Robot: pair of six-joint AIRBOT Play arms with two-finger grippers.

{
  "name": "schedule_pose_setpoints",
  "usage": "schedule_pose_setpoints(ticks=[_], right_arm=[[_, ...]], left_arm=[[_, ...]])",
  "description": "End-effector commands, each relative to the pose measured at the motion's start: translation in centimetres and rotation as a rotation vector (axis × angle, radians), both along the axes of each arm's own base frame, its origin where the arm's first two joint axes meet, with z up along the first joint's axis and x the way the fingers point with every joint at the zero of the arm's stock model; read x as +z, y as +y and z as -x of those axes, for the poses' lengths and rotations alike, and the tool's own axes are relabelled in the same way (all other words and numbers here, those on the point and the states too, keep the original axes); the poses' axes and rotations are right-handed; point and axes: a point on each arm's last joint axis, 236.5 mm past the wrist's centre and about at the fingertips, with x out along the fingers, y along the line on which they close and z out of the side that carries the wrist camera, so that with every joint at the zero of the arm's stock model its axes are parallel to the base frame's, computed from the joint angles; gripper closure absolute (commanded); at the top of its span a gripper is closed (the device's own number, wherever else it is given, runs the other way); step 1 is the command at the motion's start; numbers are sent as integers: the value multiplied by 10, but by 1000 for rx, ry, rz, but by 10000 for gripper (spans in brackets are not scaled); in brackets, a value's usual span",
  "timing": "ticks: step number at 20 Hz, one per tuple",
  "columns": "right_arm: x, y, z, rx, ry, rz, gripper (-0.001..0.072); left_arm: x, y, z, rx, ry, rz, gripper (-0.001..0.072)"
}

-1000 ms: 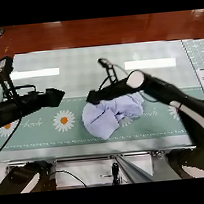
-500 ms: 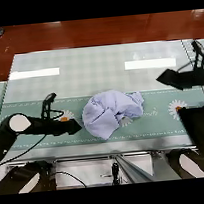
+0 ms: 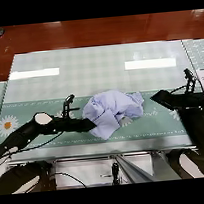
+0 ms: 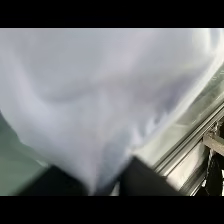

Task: Fold the shirts.

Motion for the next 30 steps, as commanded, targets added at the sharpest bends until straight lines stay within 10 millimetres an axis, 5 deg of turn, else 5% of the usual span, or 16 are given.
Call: schedule_pose_setpoints(ticks=[1,5,9,17,18,19,20,21,23,25,28,30], right_arm=[[-6,6,7,18,19,-3,96],[-28,28,27,118,134,-28,96],[-54,56,31,196,199,-24,97],[-66,82,-15,263,215,-19,114],[-65,84,-21,260,212,-28,299],[-62,85,-26,270,198,-28,601],[-57,87,-31,298,169,-24,693],[-48,89,-37,324,149,-22,693],[-14,87,-62,377,68,16,693],[52,83,-110,371,-100,75,694],[210,84,-171,343,-445,125,694],[315,81,-171,348,-652,186,694]], left_arm=[[8,-19,-17,-31,-55,34,688],[28,-24,-37,-22,-97,66,688],[32,-27,-33,-40,-89,79,688],[32,-27,-32,-42,-83,81,687],[33,-27,-32,-42,-83,83,687],[34,-28,-31,-43,-80,86,687],[36,-29,-31,-49,-80,92,687],[42,-30,-33,-56,-84,106,687],[72,-31,-49,-66,-116,161,688],[123,-19,-98,-1,-241,211,688],[245,16,-180,164,-467,300,688],[341,46,-207,233,-636,351,688]])
